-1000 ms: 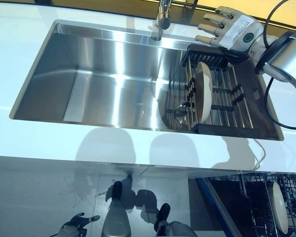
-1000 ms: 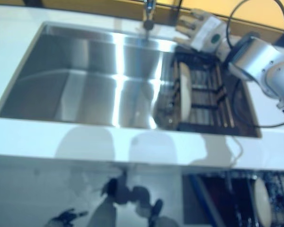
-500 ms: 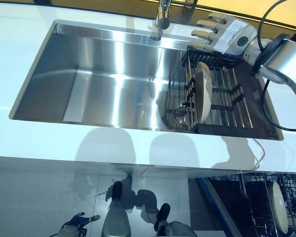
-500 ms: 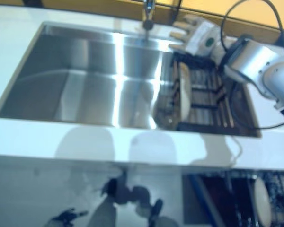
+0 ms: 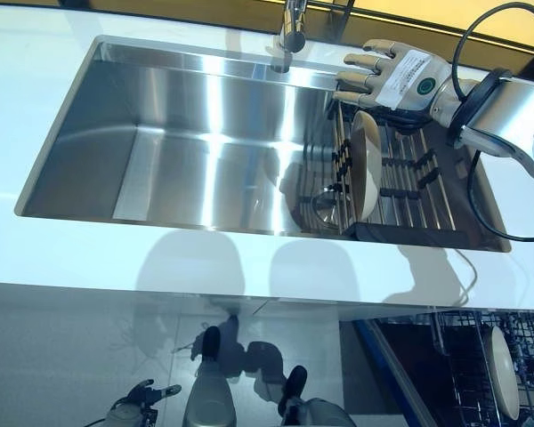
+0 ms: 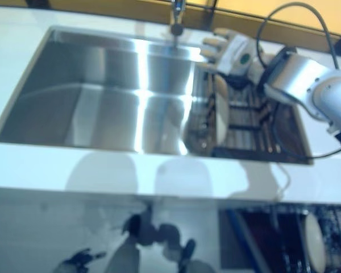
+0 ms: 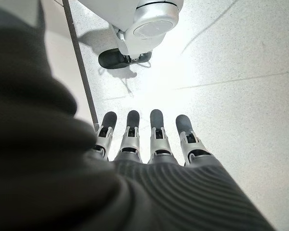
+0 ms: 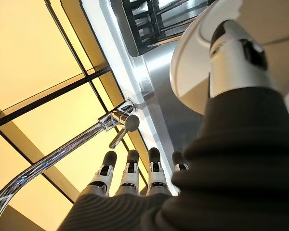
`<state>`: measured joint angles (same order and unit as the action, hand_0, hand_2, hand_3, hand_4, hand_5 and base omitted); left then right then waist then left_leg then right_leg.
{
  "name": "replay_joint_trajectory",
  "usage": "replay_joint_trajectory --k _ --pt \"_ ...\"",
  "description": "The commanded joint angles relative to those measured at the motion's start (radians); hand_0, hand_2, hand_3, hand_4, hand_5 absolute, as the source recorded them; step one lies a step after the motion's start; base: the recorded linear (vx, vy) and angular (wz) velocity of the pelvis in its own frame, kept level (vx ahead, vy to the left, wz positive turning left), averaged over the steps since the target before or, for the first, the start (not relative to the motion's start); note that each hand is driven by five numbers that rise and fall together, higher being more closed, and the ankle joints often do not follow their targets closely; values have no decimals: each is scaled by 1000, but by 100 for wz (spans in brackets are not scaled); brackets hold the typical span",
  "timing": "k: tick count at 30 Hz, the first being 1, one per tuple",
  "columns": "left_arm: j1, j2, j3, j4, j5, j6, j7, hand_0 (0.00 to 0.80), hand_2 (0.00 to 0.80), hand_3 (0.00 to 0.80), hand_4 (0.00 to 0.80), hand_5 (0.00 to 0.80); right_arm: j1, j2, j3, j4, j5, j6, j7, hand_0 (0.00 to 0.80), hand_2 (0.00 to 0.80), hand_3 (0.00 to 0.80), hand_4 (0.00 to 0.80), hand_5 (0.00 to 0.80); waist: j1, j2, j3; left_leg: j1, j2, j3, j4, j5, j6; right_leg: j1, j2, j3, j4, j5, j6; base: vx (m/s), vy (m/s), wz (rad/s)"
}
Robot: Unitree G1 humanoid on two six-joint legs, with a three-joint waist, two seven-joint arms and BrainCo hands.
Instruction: Take plates into dishwasher
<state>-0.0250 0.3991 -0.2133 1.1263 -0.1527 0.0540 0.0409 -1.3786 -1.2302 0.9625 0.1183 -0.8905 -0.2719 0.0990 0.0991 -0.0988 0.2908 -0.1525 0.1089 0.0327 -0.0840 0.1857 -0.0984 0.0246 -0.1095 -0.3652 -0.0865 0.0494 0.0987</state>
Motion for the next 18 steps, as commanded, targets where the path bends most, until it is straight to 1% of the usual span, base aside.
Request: replay_joint_trajectory --k 1,18 --pt "-12 27 9 14 -28 -10 7 0 0 0 0 0 -14 -43 -15 -40 22 -5 3 0 0 0 0 0 6 -34 6 31 -20 90 -3 -61 5 -28 8 24 22 8 19 0 0 0" --pt "-6 23 21 20 -23 -12 11 0 0 0 0 0 5 -45 -13 -74 41 -38 66 0 0 0 0 0 6 -35 2 33 -20 94 -3 -59 4 -28 7 20 25 8 18 0 0 0"
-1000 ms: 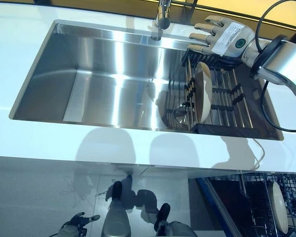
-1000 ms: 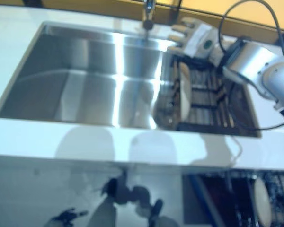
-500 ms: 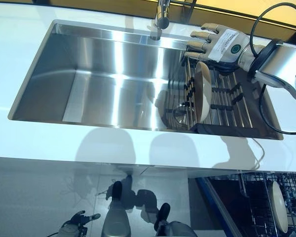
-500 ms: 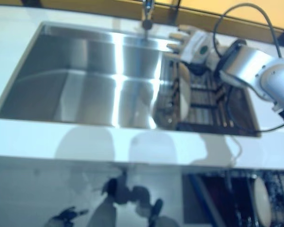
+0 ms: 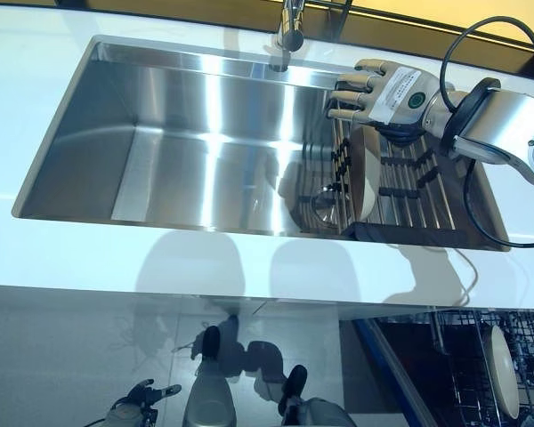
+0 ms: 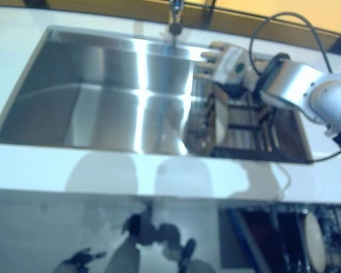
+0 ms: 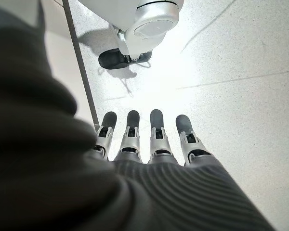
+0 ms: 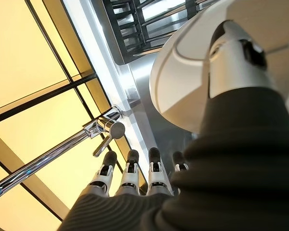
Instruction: Take plates into dishwasher
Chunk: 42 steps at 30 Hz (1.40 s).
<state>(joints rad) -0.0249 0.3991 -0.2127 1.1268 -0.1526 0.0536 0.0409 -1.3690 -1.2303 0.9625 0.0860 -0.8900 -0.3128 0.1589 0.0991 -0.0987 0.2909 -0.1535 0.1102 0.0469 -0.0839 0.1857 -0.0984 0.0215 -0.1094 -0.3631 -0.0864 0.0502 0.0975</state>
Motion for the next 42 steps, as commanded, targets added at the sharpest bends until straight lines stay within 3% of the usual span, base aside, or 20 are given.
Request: replay_joint_trajectory --k 1,18,19,21,42 --pt "-7 23 22 20 -22 -11 11 0 0 0 0 0 -1 -44 -15 -41 40 0 8 0 0 0 0 0 6 -35 3 34 -21 79 -3 -60 5 -25 7 18 24 8 19 0 0 0" --pt "-7 24 27 21 -26 -22 4 0 0 0 0 0 66 -18 -14 -33 23 -41 114 0 0 0 0 0 13 -32 16 29 -19 81 -3 -55 4 -33 4 11 29 10 17 0 0 0" --pt "-7 23 28 22 -25 -23 4 0 0 0 0 0 70 -15 -14 -31 19 -43 117 195 195 195 195 195 14 -32 16 29 -19 81 -3 -55 4 -32 4 11 28 10 17 0 0 0" --pt "-7 23 26 21 -25 -23 5 0 0 0 0 0 77 -9 -13 -26 6 -50 111 800 800 800 800 800 15 -31 15 30 -18 81 -3 -55 4 -32 4 9 28 11 17 0 0 0" --pt "0 15 28 24 -17 -17 7 0 0 0 0 0 69 -17 -32 46 -149 -85 -11 800 800 800 800 800 8 -38 -18 45 -11 90 -3 -59 3 -16 6 13 18 12 18 0 0 0"
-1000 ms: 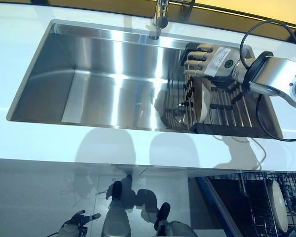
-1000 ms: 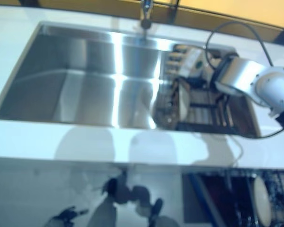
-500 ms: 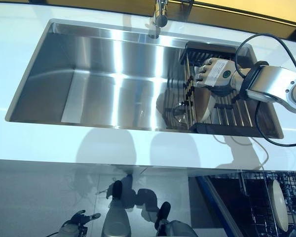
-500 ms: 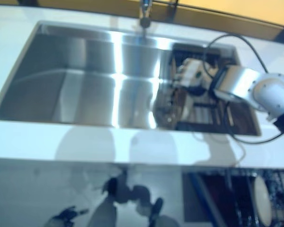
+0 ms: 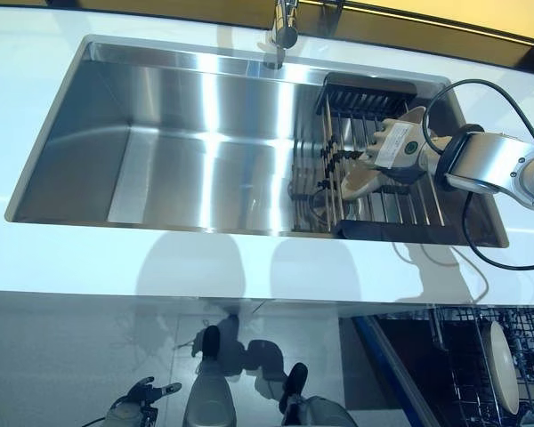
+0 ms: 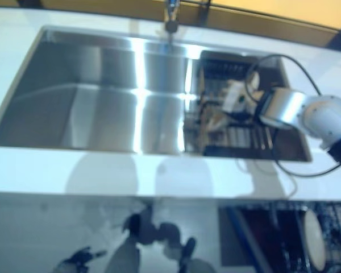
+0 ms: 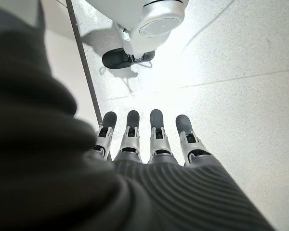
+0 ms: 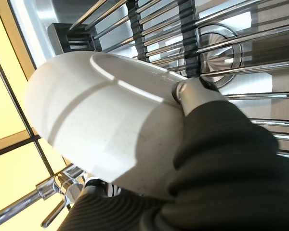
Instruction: Take plates into dishwasher
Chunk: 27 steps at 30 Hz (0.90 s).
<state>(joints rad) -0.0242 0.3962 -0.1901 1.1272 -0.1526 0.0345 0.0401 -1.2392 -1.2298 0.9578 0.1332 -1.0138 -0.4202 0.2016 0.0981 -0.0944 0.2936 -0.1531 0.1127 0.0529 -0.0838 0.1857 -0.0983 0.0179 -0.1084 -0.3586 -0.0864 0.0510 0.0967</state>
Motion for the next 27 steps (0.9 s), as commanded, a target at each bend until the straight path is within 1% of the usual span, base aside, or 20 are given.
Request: replay_joint_trajectory --k 1,6,8,11,12,13,14,16,18,19,23,27 --pt "1 17 7 25 -17 3 8 0 0 0 0 0 -63 -23 -29 7 -30 34 -65 800 800 800 800 800 6 -45 -26 48 -13 85 -3 -61 2 -10 6 10 16 11 20 0 0 0" --pt "7 13 11 33 -10 1 17 0 0 0 0 0 -77 -49 -41 48 -42 108 -134 800 800 800 800 800 -8 -55 -53 66 -9 94 -3 -69 1 3 8 19 12 9 22 -1 -10 -3" --pt "13 10 16 36 -4 -1 18 0 0 0 0 0 -85 -69 -58 80 -13 165 -182 800 800 800 800 800 -18 -58 -76 83 -6 102 -3 -76 2 15 8 26 10 6 24 13 -13 -12" --pt "16 2 18 40 4 0 22 0 0 0 0 0 -70 -89 -101 124 6 222 -235 800 800 800 800 800 -32 -55 -103 104 -6 109 -3 -86 3 28 9 38 8 1 24 22 0 -11" --pt "15 2 19 41 7 2 20 0 0 0 0 0 -65 -96 -116 133 12 230 -249 800 800 800 800 800 -36 -54 -112 110 -5 112 -3 -89 4 32 8 42 7 0 25 23 1 -4" --pt "15 2 18 42 8 4 20 0 0 0 0 0 -61 -99 -123 136 14 233 -254 800 800 800 800 800 -38 -53 -117 113 -4 114 -3 -91 4 34 8 45 6 -1 25 37 5 -8" --pt "14 -3 17 45 16 9 20 0 0 0 0 0 -47 -109 -150 145 44 264 -268 800 800 800 800 800 -47 -49 -131 127 -3 117 -3 -97 6 40 7 53 6 -3 26 45 7 -16" --pt "18 -3 17 47 26 12 17 0 0 0 0 0 -30 -122 -178 148 60 286 -281 800 800 800 800 800 -54 -44 -142 141 -1 123 -3 -102 7 48 6 61 6 -5 27 44 6 -22" --pt "24 -3 16 54 39 12 12 0 0 0 0 0 -14 -140 -200 162 71 329 -300 800 800 800 800 800 -67 -38 -162 158 4 134 -3 -108 7 56 5 72 3 -6 29 33 1 -13" --pt "24 -2 16 55 40 10 12 0 0 0 0 0 -12 -142 -203 164 72 333 -301 800 800 800 800 800 -68 -38 -164 160 4 135 -3 -109 6 57 5 74 2 -6 29 37 -1 -23" --pt "42 -5 14 57 67 7 1 0 0 0 0 0 30 -183 -260 196 179 410 -323 800 800 800 800 800 -95 -29 -193 191 19 164 -3 -116 0 65 6 94 -1 -6 35 30 -7 -17" --pt "45 -6 4 55 83 16 -9 0 0 0 0 0 106 -212 -337 231 298 454 -336 800 800 800 800 800 -115 -21 -208 210 29 180 -3 -121 -4 67 8 115 -1 -5 39 29 -18 -24"
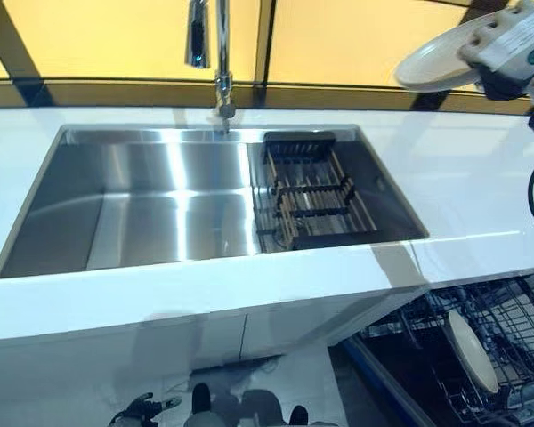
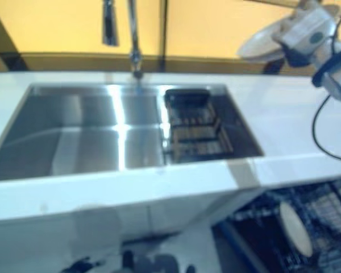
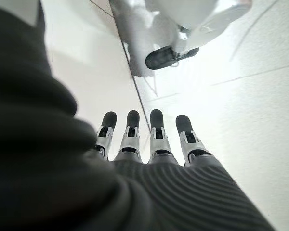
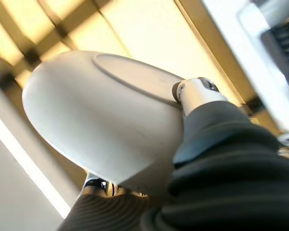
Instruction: Take plates into dishwasher
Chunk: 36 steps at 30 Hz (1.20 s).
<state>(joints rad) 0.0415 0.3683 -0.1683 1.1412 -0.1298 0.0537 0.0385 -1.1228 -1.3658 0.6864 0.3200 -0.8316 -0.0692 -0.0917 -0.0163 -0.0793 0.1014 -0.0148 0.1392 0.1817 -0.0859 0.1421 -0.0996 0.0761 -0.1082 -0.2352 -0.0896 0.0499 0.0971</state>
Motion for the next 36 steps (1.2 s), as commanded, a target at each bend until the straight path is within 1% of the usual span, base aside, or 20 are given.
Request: replay_joint_trajectory --k 1,3,4,5,7,8,10,12,13,15,18,22,25,30,32,36 --pt "-19 21 -20 41 65 -5 -11 0 0 0 0 0 17 -84 -93 52 155 119 -43 800 800 800 800 800 -6 -34 -19 76 5 55 -1 -79 -4 8 7 -3 2 -3 40 14 -24 -24" --pt "-17 21 -23 42 71 -9 -17 0 0 0 0 0 86 -90 -162 73 253 163 -57 800 800 800 800 800 -20 -27 -23 81 9 64 -1 -80 -8 4 8 9 2 -2 42 2 -22 -14" --pt "-17 20 -24 43 70 -10 -18 0 0 0 0 0 132 -88 -206 83 286 174 -67 800 800 800 800 800 -28 -24 -23 83 11 67 -1 -81 -9 2 9 15 2 -1 42 -4 -13 -23" --pt "-17 22 -25 43 72 -11 -19 0 0 0 0 0 155 -87 -228 84 311 184 -68 800 800 800 800 800 -29 -24 -24 84 11 68 -1 -81 -9 1 9 16 2 0 42 -4 -13 -25" --pt "-20 21 -21 46 77 -11 -24 0 0 0 0 0 276 -76 -340 100 409 196 -85 800 800 800 800 800 -46 -18 -24 87 14 76 -1 -81 -11 -3 11 29 2 2 42 -7 -18 -12" --pt "-21 22 -23 46 78 -11 -26 0 0 0 0 0 337 -65 -398 103 447 200 -86 800 800 800 800 800 -53 -16 -23 88 15 79 -1 -81 -11 -5 12 36 2 2 42 -14 -16 -6" --pt "-25 22 -21 51 85 -14 -32 0 0 0 0 0 456 -42 -511 106 479 185 -85 800 800 800 800 800 -66 -12 -19 92 19 88 -1 -82 -12 -10 14 47 2 5 42 -23 -15 -15" --pt "-28 21 -17 55 90 -17 -32 0 0 0 0 0 565 -23 -607 93 517 189 -77 800 800 800 800 800 -77 -10 -16 96 20 96 -1 -83 -12 -13 14 57 2 7 41 -26 -16 -26" --pt "-28 18 -12 57 91 -16 -31 0 0 0 0 0 626 -3 -662 87 554 193 -75 800 800 800 800 800 -90 -6 -13 98 22 102 -1 -84 -13 -16 15 64 2 8 41 -26 -16 -19" --pt "-33 19 -15 60 96 -17 -32 0 0 0 0 0 695 16 -727 81 586 195 -60 800 800 800 800 800 -93 -6 -11 100 24 106 -1 -85 -13 -19 16 71 2 10 41 -22 -17 -15" --pt "-36 17 -10 65 98 -19 -33 0 0 0 0 0 777 55 -800 59 648 201 -22 800 800 800 800 800 -110 -1 -8 102 26 114 -1 -86 -15 -26 18 86 2 12 40 -23 -7 -16" --pt "-38 13 0 71 106 -18 -31 0 0 0 0 0 854 99 -859 38 699 208 23 800 800 800 800 800 -131 7 -7 107 28 126 -1 -88 -17 -32 20 101 2 14 38 -20 -2 -13" --pt "-40 9 6 74 107 -15 -27 0 0 0 0 0 888 130 -878 18 700 216 73 800 800 800 800 800 -142 11 -6 110 30 136 -1 -89 -16 -35 21 108 2 15 35 -6 -1 -9" --pt "-46 4 16 78 120 -8 -27 0 0 0 0 0 921 160 -882 -2 711 238 172 800 800 800 800 800 -155 12 -6 115 32 148 -1 -91 -18 -39 24 116 2 16 31 -2 -7 -10" --pt "-48 4 19 74 125 -1 -27 0 0 0 0 0 934 170 -871 -5 696 254 226 800 800 800 800 800 -160 10 -5 116 35 154 -1 -91 -18 -42 25 120 2 18 31 1 -23 -9" --pt "-52 4 18 71 124 4 -29 0 0 0 0 0 926 172 -847 9 694 264 289 800 800 800 800 800 -161 7 -5 117 38 158 -1 -90 -20 -46 26 123 2 21 30 0 0 0"
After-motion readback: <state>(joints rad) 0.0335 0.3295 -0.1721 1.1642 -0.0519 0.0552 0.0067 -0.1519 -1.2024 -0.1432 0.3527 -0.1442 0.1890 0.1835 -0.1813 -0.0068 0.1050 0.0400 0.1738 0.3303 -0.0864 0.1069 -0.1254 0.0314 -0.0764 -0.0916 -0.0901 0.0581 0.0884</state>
